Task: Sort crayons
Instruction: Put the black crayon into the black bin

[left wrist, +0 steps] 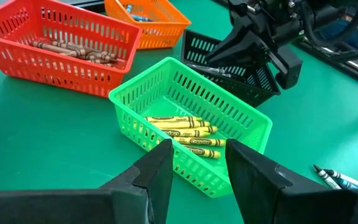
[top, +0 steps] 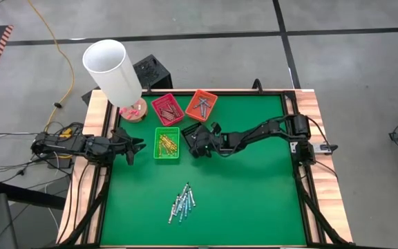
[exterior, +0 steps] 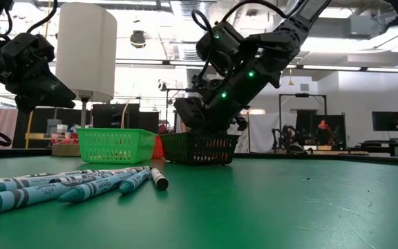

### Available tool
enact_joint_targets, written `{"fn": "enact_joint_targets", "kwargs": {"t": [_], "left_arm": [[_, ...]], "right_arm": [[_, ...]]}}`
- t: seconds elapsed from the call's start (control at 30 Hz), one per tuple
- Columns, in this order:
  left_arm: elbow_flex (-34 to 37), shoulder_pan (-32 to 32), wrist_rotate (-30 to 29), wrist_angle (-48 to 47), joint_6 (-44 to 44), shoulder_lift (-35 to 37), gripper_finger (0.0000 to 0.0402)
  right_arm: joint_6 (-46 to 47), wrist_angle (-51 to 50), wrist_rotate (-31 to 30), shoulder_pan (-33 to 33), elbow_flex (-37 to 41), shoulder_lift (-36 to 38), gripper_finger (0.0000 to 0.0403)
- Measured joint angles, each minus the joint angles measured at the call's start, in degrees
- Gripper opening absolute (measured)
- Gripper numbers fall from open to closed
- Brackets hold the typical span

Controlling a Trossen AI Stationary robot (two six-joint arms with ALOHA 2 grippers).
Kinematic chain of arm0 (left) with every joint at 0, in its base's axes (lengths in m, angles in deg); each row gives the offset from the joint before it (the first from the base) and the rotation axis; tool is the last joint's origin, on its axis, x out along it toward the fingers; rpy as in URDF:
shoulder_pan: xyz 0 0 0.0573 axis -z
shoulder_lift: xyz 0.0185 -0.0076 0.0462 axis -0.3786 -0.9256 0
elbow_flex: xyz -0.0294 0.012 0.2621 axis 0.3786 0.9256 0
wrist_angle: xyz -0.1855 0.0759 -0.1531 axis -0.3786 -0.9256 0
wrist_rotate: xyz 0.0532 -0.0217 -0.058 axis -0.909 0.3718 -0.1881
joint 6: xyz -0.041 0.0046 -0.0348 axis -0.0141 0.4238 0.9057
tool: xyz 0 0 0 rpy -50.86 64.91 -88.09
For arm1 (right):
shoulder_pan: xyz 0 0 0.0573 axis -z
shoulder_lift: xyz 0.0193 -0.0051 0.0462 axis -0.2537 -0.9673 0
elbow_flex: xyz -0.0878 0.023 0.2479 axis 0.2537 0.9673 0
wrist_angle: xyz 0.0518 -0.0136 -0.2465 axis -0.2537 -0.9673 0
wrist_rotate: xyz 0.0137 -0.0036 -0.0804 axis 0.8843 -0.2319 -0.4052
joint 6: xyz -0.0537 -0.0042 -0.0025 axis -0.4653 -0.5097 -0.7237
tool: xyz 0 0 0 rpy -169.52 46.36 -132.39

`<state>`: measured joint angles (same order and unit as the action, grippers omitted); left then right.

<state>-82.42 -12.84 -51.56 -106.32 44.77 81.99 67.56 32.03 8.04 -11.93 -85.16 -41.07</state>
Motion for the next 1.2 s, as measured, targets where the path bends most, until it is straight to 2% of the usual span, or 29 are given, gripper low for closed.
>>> {"fn": "enact_joint_targets", "kwargs": {"t": [0.17, 0.37, 0.63, 0.73, 0.9, 1.03, 1.2], "left_arm": [[0.00, 0.00, -0.02, 0.00, 0.00, 0.00, 0.0137], [0.00, -0.02, -0.04, 0.00, 0.00, 0.00, 0.0137], [0.00, -0.02, -0.04, 0.00, 0.00, 0.00, 0.0137], [0.00, -0.02, -0.04, 0.00, -0.01, 0.00, 0.0137], [0.00, 0.00, -0.06, 0.00, 0.00, 0.00, 0.0137], [0.00, -0.01, -0.01, 0.00, 0.00, -0.01, 0.0137], [0.00, -0.01, -0.03, -0.02, 0.00, -0.02, 0.0137]], "right_arm": [[-1.85, 0.10, 1.33, 0.02, 0.00, 1.15, 0.0050], [-8.70, 0.45, 2.13, -1.43, -0.02, 7.03, 0.0050], [-17.65, 0.86, 19.94, -7.80, -0.02, 12.44, 0.0050], [-19.60, 0.47, 22.84, -11.36, -0.02, 12.20, 0.0050], [-20.51, -1.19, 22.89, -16.88, 0.04, 11.14, 0.0050], [-17.58, -0.83, 15.99, -19.79, -0.01, 10.24, 0.0050], [-31.18, 2.14, 15.34, -21.56, 0.08, 7.83, 0.0050]]}}
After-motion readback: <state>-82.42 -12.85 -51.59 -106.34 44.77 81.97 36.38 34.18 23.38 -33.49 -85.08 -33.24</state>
